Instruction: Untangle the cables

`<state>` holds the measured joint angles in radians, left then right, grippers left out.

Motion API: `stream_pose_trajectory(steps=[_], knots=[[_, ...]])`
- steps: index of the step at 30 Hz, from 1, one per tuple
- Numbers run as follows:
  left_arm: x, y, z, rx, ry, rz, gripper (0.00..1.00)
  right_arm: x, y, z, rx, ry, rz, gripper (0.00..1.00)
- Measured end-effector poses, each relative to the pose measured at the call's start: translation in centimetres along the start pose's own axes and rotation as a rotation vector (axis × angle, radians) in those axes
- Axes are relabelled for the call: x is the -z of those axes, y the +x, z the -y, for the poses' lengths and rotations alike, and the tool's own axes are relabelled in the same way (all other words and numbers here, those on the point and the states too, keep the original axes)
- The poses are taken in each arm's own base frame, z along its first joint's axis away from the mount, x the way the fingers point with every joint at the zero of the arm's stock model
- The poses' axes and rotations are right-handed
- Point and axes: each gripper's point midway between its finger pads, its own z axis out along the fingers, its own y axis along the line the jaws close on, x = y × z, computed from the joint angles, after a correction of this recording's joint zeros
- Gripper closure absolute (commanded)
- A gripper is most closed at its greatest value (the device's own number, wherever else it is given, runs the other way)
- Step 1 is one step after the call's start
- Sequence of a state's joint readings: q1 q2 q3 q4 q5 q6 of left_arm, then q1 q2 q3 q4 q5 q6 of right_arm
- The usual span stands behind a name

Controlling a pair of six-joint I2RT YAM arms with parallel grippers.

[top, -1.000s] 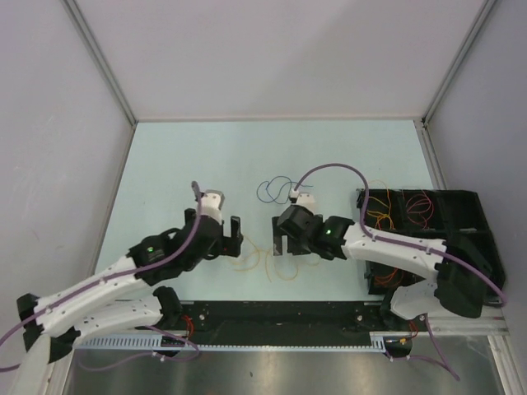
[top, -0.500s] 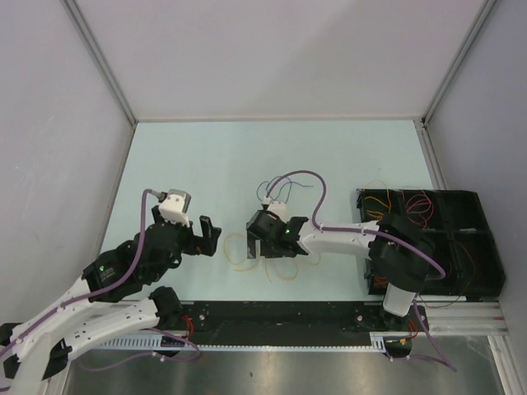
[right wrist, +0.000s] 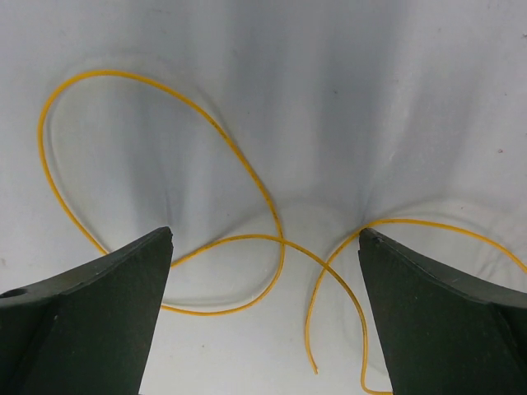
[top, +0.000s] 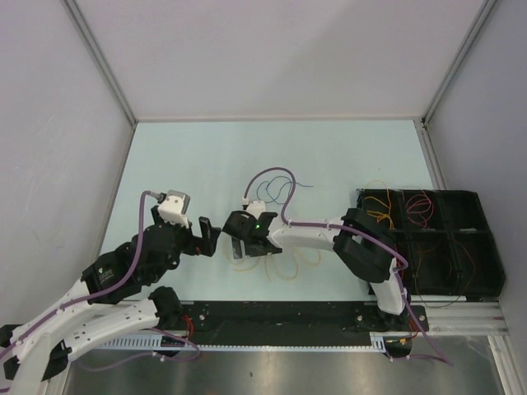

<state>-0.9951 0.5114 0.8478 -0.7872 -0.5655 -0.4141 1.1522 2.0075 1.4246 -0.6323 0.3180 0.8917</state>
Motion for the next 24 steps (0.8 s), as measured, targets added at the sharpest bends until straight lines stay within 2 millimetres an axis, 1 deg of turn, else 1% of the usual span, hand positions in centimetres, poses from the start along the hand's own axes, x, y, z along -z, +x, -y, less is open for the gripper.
stream_pose_trajectory(steps=[3, 4, 6, 7, 10, 12, 13, 15, 16, 17, 24], knots=[[0.0, 0.0, 0.0, -0.005, 0.001, 0.0, 0.0, -0.2, 0.2, 0.0, 0.025, 0.038, -0.005, 0.11], [0.0, 0.0, 0.0, -0.005, 0.001, 0.001, 0.0, -0.3, 0.2, 0.1, 0.033, 0.057, -0.005, 0.19], [0.0, 0.0, 0.0, -0.005, 0.001, 0.001, 0.0, -0.3, 0.3, 0.1, 0.035, 0.068, -0.005, 0.29], [0.0, 0.0, 0.0, -0.004, 0.002, 0.002, 0.0, -0.3, 0.4, 0.2, 0.028, 0.072, -0.007, 0.39], [0.0, 0.0, 0.0, -0.004, 0.002, 0.003, 0.0, -0.2, 0.7, 0.3, 0.02, 0.08, -0.011, 0.54], [0.0, -0.1, 0.0, -0.003, 0.003, 0.005, 0.0, -0.1, 1.0, 0.5, 0.016, 0.089, -0.01, 0.62], [0.0, -0.1, 0.0, -0.003, 0.003, 0.005, 0.0, 0.0, 1.2, 0.5, 0.015, 0.094, -0.007, 0.71], [0.0, 0.0, 0.0, -0.004, 0.004, 0.002, 0.0, 0.2, 1.6, 0.6, 0.019, 0.102, -0.008, 0.83], [0.0, 0.0, 0.0, -0.006, 0.009, 0.004, 0.0, 0.3, 1.8, 0.7, 0.019, 0.106, -0.011, 0.97], [0.1, -0.1, 0.1, -0.006, 0.011, 0.004, 0.0, 0.3, 1.9, 0.8, 0.019, 0.108, -0.011, 1.0], [0.0, -0.1, 0.0, -0.003, 0.008, 0.007, 0.0, 0.4, 2.0, 0.8, 0.021, 0.11, 0.008, 1.0]])
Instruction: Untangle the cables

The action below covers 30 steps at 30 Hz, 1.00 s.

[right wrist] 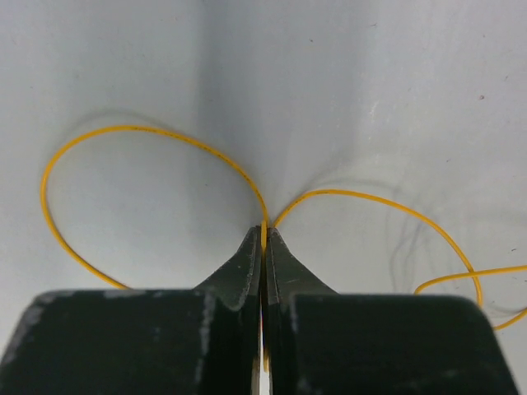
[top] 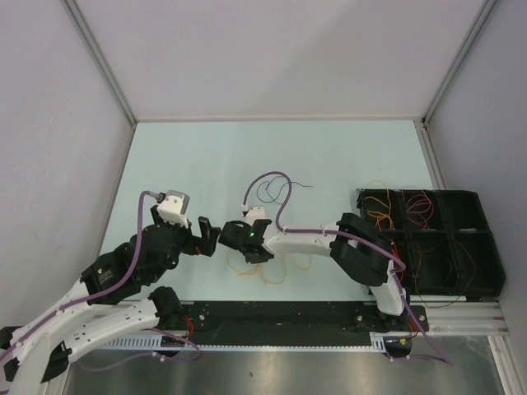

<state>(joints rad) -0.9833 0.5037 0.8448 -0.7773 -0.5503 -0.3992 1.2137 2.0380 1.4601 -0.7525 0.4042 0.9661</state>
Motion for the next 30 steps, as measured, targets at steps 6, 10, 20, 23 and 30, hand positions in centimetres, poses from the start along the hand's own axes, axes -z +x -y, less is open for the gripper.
stream_pose_trajectory(steps=[6, 10, 20, 23, 30], knots=[[0.0, 0.0, 0.0, 0.002, -0.002, 0.002, 0.0, 0.4, -0.1, 2.0, 0.023, 0.031, 0.001, 1.0], [0.0, 0.0, 0.0, 0.002, -0.001, 0.002, 0.0, 1.9, -2.6, 3.9, 0.004, 0.042, 0.043, 1.0], [0.0, -0.1, 0.0, 0.003, -0.001, 0.004, 0.0, 7.5, -10.8, 7.9, -0.11, 0.0, 0.234, 1.0], [0.0, -0.1, 0.0, 0.003, 0.0, 0.004, 0.0, 8.2, -12.5, 9.5, -0.129, 0.015, 0.27, 1.0], [-0.1, 0.0, 0.0, 0.001, -0.002, 0.001, 0.0, 12.8, -18.8, 12.9, -0.19, 0.045, 0.412, 1.0]])
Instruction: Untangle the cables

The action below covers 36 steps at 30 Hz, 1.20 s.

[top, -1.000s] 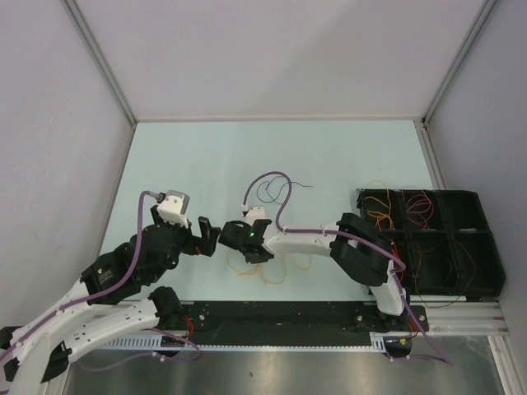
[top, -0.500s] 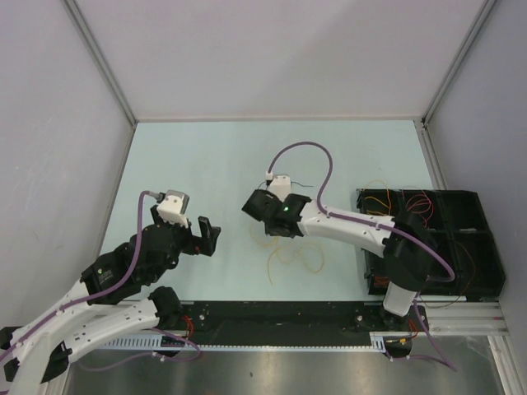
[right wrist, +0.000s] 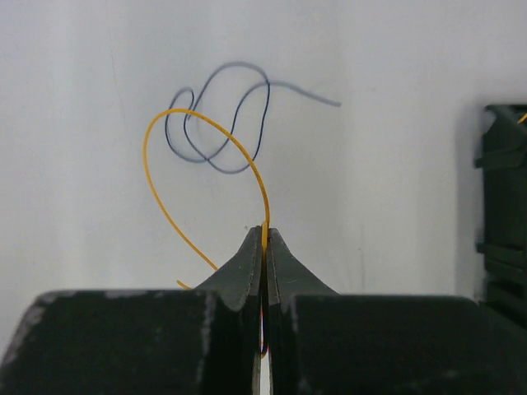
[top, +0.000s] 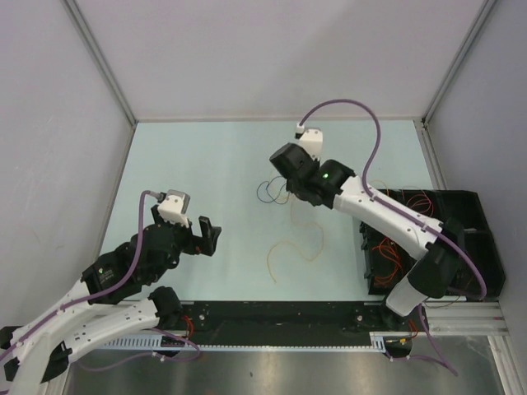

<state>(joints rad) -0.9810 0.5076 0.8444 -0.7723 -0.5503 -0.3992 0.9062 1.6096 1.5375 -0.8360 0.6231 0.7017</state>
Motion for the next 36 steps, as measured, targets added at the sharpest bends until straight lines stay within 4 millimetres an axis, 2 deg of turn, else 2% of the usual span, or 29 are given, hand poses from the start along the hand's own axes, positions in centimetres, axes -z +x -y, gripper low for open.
stream_pose_trajectory(steps=[1, 7, 17, 20, 25, 30, 36], knots=[[0.0, 0.0, 0.0, -0.001, 0.0, -0.001, 0.0, 0.7, -1.9, 0.3, -0.014, -0.001, 0.035, 1.0], [0.0, 0.0, 0.0, -0.001, -0.001, -0.001, 0.0, 4.3, -10.3, 2.1, -0.08, 0.002, 0.211, 1.0], [-0.2, 0.2, -0.1, -0.004, -0.008, -0.008, 0.0, 8.1, -21.4, 9.0, -0.171, 0.127, 0.493, 1.0], [-0.2, 0.1, -0.1, -0.003, -0.01, -0.008, 0.0, 9.9, -24.1, 10.8, -0.185, 0.172, 0.591, 1.0], [-0.2, 0.1, -0.1, -0.003, -0.011, -0.007, 0.0, 14.2, -28.8, 13.3, -0.212, 0.234, 0.768, 1.0], [-0.2, 0.1, -0.1, -0.003, -0.012, -0.008, 0.0, 18.8, -33.3, 18.3, -0.246, 0.398, 0.947, 1.0], [-0.3, 0.2, -0.1, -0.005, -0.011, -0.012, 0.0, 22.6, -36.1, 24.5, -0.294, 0.615, 1.057, 1.0]])
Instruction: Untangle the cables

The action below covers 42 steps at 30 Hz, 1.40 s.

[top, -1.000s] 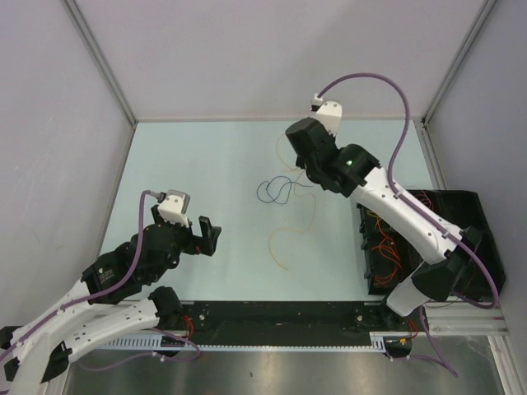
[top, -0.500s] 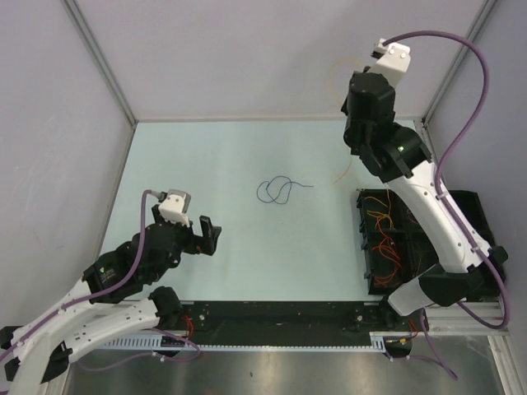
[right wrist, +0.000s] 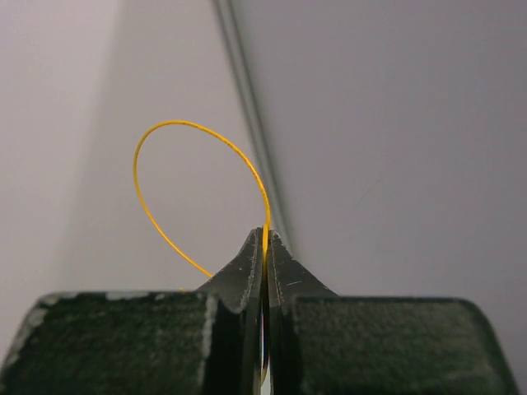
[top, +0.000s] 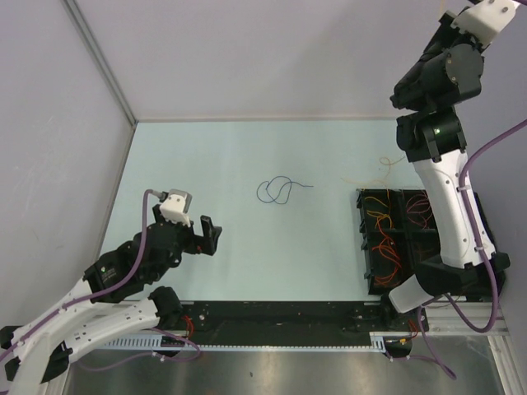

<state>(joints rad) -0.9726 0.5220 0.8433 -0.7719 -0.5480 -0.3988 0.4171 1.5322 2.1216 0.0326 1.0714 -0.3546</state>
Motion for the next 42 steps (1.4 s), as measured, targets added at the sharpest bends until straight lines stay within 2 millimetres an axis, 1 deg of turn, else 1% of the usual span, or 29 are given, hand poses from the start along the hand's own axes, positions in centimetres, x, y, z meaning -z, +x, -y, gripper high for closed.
stream_pose_trajectory(steps=[3, 10, 14, 16, 19, 21, 24, 26, 27, 28, 30, 32, 33, 34, 36, 42], knots=[[-0.1, 0.1, 0.0, -0.001, 0.001, -0.002, 0.0, -1.5, -0.8, 1.9, 0.034, 0.07, 0.04, 1.0], [-0.4, 0.5, 0.1, -0.011, -0.005, -0.017, 0.0, -4.4, -1.5, 5.2, 0.118, 0.162, 0.103, 1.0], [-0.7, 0.8, 0.3, -0.023, -0.007, -0.033, 0.0, -6.1, -1.6, 7.3, 0.183, 0.203, 0.14, 1.0], [-0.9, 0.9, 0.3, -0.032, -0.007, -0.041, 0.0, -6.8, -0.9, 8.4, 0.236, 0.226, 0.153, 1.0], [-1.1, 1.1, 0.4, -0.038, -0.009, -0.051, 0.0, -7.6, 0.7, 10.2, 0.336, 0.264, 0.161, 1.0], [-1.2, 1.2, 0.5, -0.042, -0.011, -0.057, 0.0, -8.1, 2.2, 11.6, 0.404, 0.287, 0.156, 1.0], [-1.3, 1.4, 0.5, -0.047, -0.013, -0.064, 0.0, -8.4, 5.0, 14.5, 0.495, 0.345, 0.122, 1.0], [-1.4, 1.4, 0.5, -0.049, -0.014, -0.068, 0.0, -8.3, 7.4, 16.5, 0.54, 0.39, 0.082, 1.0], [-1.4, 1.4, 0.6, -0.05, -0.014, -0.069, 0.0, -8.3, 8.0, 17.5, 0.551, 0.415, 0.07, 1.0], [-1.4, 1.5, 0.6, -0.051, -0.013, -0.071, 0.0, -8.3, 9.1, 18.9, 0.563, 0.446, 0.05, 1.0], [-1.5, 1.6, 0.7, -0.053, -0.01, -0.076, 0.0, -8.0, 10.6, 21.3, 0.561, 0.508, 0.01, 1.0], [-1.6, 1.7, 0.8, -0.056, -0.008, -0.083, 0.0, -7.6, 11.8, 24.6, 0.536, 0.603, -0.032, 1.0], [-1.6, 1.7, 0.8, -0.058, -0.007, -0.085, 0.0, -7.4, 12.0, 25.3, 0.526, 0.628, -0.041, 1.0], [-1.7, 1.8, 0.8, -0.061, -0.007, -0.088, 0.0, -7.0, 12.3, 26.7, 0.498, 0.676, -0.054, 1.0], [-1.8, 1.9, 0.9, -0.068, -0.009, -0.094, 0.0, -6.1, 12.5, 28.0, 0.453, 0.735, -0.067, 1.0], [-2.0, 2.1, 0.9, -0.075, -0.013, -0.105, 0.0, -2.9, 12.6, 29.9, 0.331, 0.892, -0.069, 1.0]])
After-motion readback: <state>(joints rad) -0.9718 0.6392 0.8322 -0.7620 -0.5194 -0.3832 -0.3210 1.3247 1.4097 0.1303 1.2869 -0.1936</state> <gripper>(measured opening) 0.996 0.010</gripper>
